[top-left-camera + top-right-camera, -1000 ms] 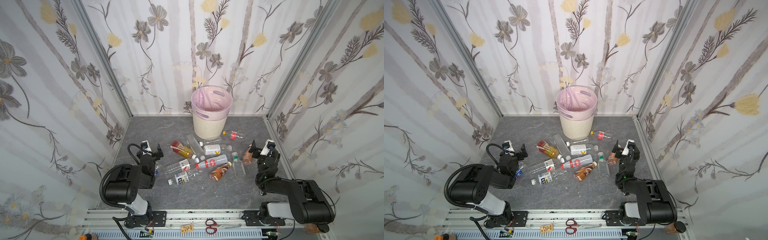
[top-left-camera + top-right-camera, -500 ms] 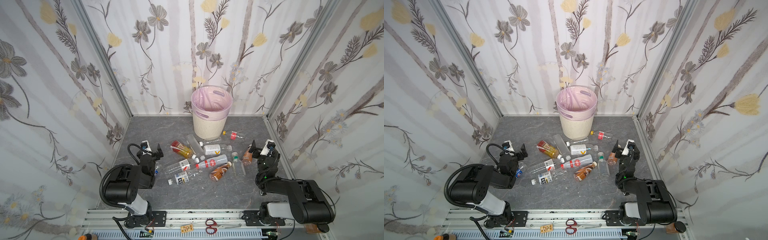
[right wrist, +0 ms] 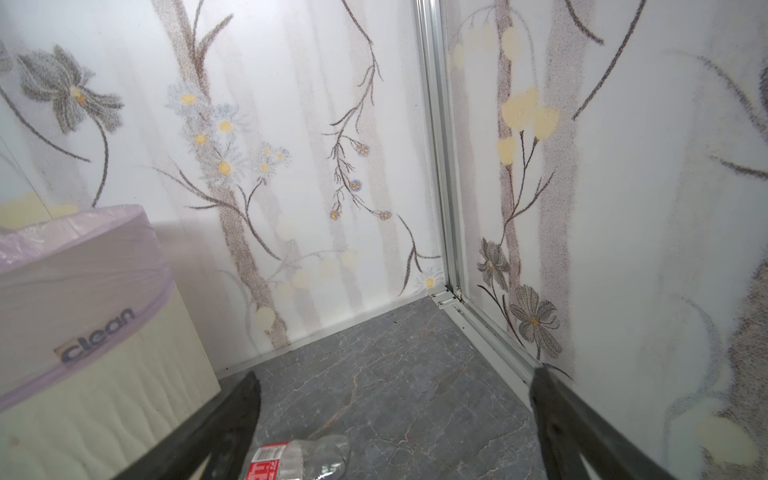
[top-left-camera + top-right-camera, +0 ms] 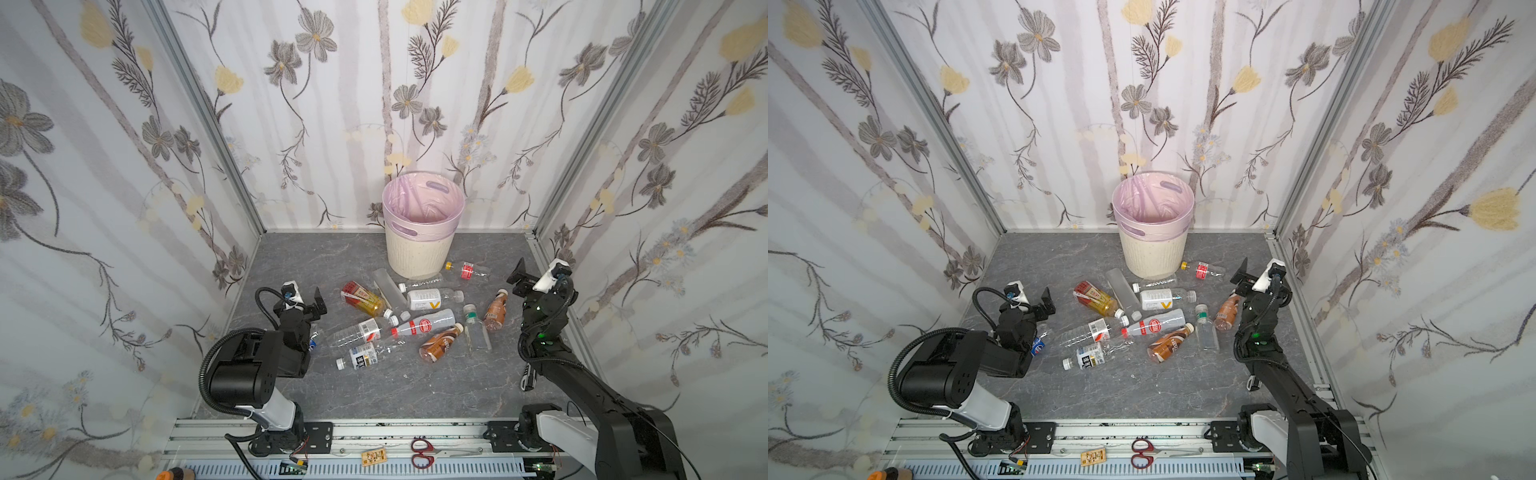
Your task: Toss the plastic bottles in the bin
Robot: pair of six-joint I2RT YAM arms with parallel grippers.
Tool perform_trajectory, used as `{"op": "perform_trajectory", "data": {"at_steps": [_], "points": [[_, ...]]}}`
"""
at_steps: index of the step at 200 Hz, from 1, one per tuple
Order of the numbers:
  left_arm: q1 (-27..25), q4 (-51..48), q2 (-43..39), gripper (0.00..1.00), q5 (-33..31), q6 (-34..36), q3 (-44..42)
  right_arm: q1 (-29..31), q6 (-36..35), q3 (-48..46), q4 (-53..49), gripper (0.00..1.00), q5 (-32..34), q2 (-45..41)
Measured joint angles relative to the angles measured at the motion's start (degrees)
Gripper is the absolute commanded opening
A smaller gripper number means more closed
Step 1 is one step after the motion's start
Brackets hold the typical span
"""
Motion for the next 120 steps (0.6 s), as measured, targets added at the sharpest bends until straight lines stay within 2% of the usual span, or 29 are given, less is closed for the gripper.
{"op": "perform_trajectory", "data": {"at_steps": [43,79,120], "points": [[0.0,0.0,0.0,1.00,0.0,0.0,0.0,0.3,4.1,21.4,-20.1,1.00,-5.6,3.8],[0.7,-0.2,-0.5,1.00,0.3,-0.1,0.0,3.0,4.7,44.5,-37.2,1.00,-9.5,17.4],[0.5,-6.2,-13.9,1.00,-2.4,-1.5,0.9,5.2,4.4,66.8,-54.4,0.96,-13.7,33.2]]}}
